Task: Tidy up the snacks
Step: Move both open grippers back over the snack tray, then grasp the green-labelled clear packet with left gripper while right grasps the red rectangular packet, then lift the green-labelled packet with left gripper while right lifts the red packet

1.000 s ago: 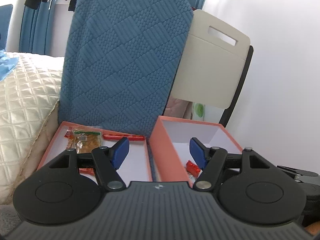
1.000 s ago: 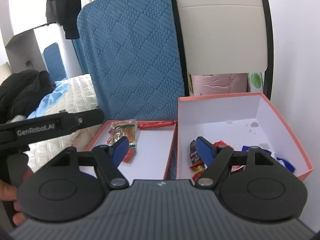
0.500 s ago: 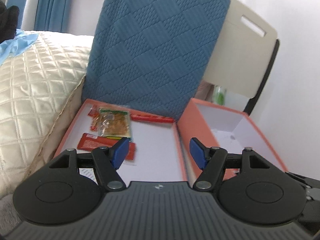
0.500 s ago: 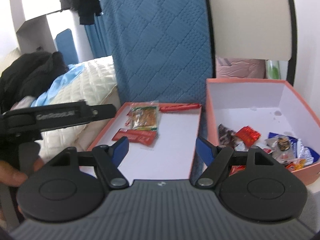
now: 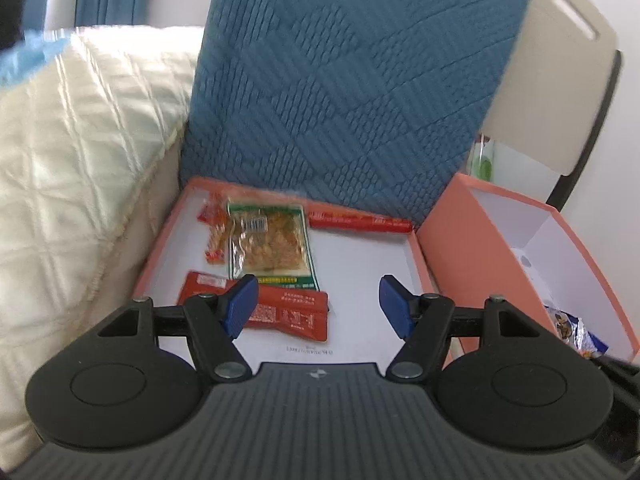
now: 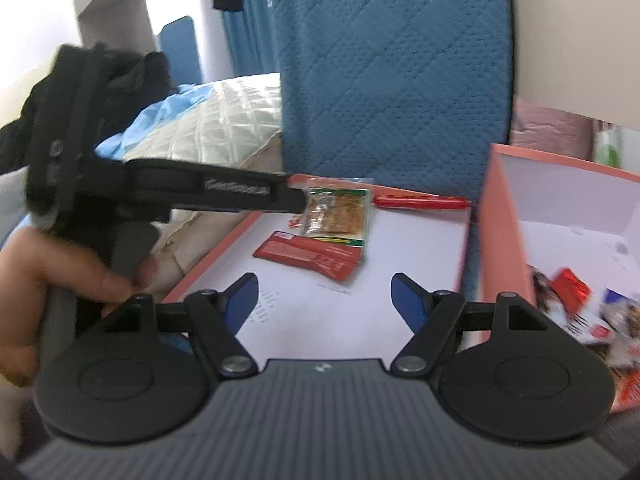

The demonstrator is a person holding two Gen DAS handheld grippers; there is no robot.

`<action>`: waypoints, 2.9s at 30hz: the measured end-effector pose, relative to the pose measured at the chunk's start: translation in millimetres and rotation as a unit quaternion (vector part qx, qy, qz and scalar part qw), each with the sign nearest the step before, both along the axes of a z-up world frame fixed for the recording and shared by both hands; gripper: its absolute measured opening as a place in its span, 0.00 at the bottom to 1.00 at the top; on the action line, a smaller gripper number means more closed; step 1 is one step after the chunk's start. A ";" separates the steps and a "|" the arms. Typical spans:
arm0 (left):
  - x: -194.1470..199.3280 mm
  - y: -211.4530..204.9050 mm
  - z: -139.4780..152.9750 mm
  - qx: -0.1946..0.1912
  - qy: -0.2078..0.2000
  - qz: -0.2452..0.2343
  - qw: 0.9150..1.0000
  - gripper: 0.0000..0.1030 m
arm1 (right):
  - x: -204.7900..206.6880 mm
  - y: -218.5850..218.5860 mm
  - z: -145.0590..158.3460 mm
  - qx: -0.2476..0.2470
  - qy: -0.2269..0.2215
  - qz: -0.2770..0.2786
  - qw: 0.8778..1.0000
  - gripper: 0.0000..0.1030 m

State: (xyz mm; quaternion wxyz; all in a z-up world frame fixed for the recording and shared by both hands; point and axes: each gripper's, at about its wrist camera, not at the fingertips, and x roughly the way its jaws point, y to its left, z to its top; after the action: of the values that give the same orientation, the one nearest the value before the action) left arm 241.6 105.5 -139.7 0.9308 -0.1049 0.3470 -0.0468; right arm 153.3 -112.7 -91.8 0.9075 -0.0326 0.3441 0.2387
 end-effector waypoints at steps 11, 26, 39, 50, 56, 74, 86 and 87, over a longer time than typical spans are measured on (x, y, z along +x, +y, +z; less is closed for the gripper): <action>85.3 28.7 -39.6 -0.040 0.067 0.007 0.997 0.70 | 64.0 29.1 -38.4 -0.011 0.061 0.048 0.997 0.70; 159.2 64.7 -77.7 -0.047 0.127 0.030 0.990 0.77 | 144.3 76.6 -79.0 -0.069 0.084 0.121 0.987 0.71; 182.9 71.2 -77.3 -0.060 0.125 0.000 0.990 0.76 | 193.8 98.9 -115.8 -0.107 0.153 0.192 0.964 0.73; 181.7 73.1 -78.4 -0.072 0.119 -0.003 0.990 0.75 | 178.1 109.8 -119.3 -0.152 0.131 0.231 0.952 0.68; 180.4 74.7 -78.0 -0.087 0.111 -0.006 0.990 0.70 | 164.8 105.0 -103.6 -0.151 0.145 0.232 0.950 0.38; 188.1 57.3 -86.6 -0.041 0.088 -0.029 0.995 0.66 | 140.4 35.0 -67.3 -0.155 0.136 0.064 0.976 0.35; 186.8 46.3 -84.3 -0.063 0.077 -0.077 0.992 0.37 | 161.3 28.0 -90.5 -0.141 0.172 -0.016 0.975 0.35; 188.5 45.8 -87.2 -0.061 0.085 -0.074 0.992 0.37 | 162.2 28.4 -92.9 -0.139 0.171 -0.017 0.975 0.35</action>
State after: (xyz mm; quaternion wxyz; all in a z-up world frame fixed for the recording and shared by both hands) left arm 430.1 151.2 -226.9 0.8838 -0.1396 0.4278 -0.1278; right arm 315.4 -84.4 -184.8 0.8259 -0.1109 0.5243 0.1750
